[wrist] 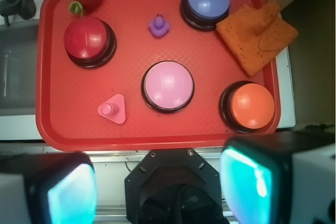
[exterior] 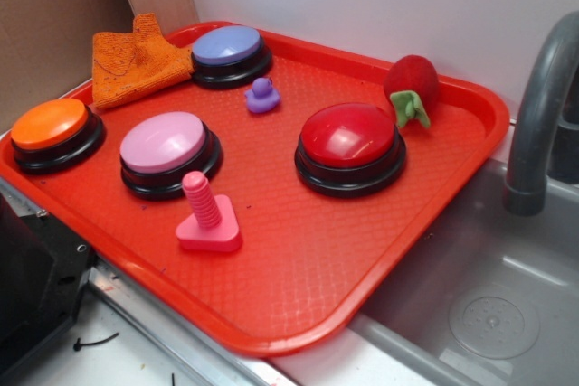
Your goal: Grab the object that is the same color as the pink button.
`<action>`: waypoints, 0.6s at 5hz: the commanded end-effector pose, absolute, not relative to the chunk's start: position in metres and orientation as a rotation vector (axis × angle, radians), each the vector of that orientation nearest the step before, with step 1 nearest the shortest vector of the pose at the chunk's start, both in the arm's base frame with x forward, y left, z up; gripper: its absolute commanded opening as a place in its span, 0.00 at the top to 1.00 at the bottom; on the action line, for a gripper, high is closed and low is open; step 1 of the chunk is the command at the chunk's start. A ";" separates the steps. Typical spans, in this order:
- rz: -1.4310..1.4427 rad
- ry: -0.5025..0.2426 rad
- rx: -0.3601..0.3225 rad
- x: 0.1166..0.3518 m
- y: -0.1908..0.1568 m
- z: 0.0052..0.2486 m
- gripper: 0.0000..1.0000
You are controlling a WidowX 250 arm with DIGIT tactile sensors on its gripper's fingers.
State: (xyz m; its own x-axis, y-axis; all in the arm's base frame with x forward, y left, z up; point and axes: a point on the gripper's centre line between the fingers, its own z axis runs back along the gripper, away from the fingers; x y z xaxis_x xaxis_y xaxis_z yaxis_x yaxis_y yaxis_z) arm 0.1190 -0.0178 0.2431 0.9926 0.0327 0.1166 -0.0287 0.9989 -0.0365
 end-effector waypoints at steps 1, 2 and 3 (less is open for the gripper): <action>0.031 -0.117 -0.035 0.119 -0.018 0.243 0.00; 0.125 -0.162 -0.042 0.119 -0.027 0.233 0.00; 0.205 -0.190 -0.050 0.120 -0.035 0.221 0.00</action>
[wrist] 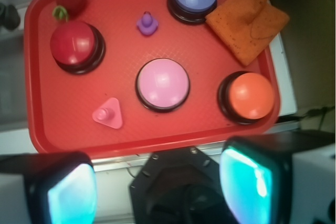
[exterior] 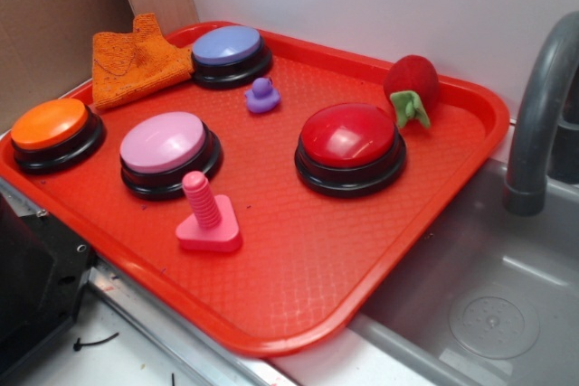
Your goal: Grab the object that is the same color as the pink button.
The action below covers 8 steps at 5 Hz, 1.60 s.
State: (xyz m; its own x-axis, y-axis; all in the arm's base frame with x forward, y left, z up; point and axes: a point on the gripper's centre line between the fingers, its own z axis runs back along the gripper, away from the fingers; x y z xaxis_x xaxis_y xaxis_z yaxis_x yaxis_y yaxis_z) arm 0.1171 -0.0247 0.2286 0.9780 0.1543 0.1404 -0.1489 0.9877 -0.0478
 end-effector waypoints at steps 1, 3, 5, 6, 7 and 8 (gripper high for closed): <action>0.342 -0.211 -0.115 0.129 -0.039 0.199 0.00; 0.589 -0.277 -0.117 0.146 -0.051 0.150 0.00; 0.574 -0.268 -0.067 0.156 -0.083 0.098 0.00; 0.557 -0.249 -0.047 0.157 -0.093 0.078 0.00; 0.549 -0.241 -0.012 0.160 -0.096 0.060 0.00; 0.545 -0.219 0.015 0.159 -0.095 0.038 0.06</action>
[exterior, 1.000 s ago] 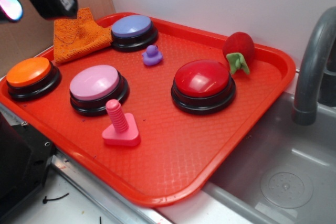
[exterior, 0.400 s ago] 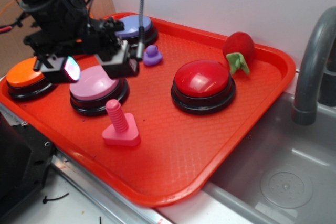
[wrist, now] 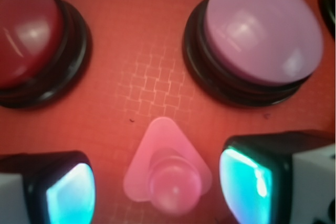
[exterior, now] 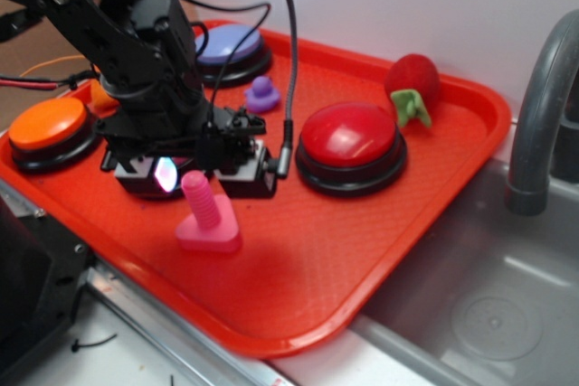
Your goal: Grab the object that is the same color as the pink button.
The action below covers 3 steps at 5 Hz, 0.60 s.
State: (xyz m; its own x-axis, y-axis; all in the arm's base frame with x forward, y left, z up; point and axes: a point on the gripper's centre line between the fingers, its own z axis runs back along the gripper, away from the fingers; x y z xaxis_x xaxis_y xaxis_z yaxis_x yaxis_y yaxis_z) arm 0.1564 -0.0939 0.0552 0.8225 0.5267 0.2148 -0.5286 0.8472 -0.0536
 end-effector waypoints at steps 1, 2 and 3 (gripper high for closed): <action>0.577 -0.230 0.054 0.160 -0.090 0.031 1.00; 0.564 -0.233 0.050 0.157 -0.089 0.030 1.00; 0.523 -0.204 0.009 0.157 -0.090 0.046 1.00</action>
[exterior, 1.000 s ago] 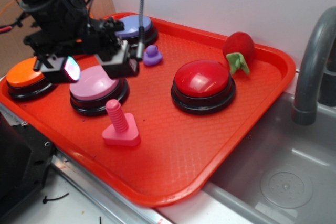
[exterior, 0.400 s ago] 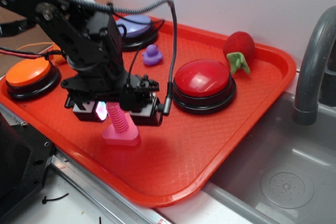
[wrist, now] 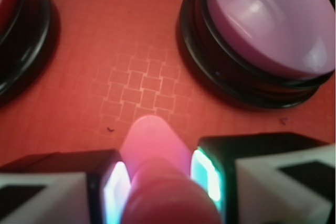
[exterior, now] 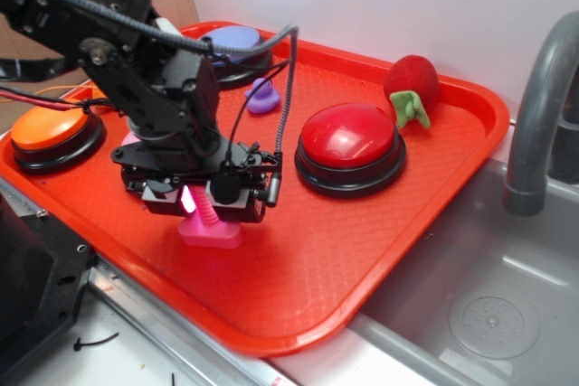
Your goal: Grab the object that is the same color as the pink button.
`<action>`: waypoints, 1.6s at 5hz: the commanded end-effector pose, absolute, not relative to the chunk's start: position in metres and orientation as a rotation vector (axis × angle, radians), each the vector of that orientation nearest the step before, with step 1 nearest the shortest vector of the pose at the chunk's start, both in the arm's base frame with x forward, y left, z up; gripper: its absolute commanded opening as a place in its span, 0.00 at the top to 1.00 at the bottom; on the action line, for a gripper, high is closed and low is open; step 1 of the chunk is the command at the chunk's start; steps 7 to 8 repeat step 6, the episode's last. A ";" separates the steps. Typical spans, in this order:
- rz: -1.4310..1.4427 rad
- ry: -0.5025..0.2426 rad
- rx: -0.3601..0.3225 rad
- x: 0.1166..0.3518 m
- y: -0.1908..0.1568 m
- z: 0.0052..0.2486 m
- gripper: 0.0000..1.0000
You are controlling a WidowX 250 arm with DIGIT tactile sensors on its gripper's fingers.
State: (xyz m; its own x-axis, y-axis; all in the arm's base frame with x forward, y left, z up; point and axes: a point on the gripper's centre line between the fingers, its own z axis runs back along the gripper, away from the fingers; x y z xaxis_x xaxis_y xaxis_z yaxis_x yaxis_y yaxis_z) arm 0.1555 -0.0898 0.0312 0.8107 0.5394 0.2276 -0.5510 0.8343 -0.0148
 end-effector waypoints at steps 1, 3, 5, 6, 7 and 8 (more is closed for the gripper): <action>0.399 -0.072 -0.075 0.161 -0.090 0.062 1.00; 0.171 -0.006 -0.135 0.173 -0.089 0.146 1.00; 0.273 -0.123 -0.155 0.169 -0.077 0.199 1.00; 0.308 -0.049 -0.109 0.176 -0.073 0.185 1.00; 0.308 -0.049 -0.109 0.176 -0.073 0.185 1.00; 0.308 -0.049 -0.109 0.176 -0.073 0.185 1.00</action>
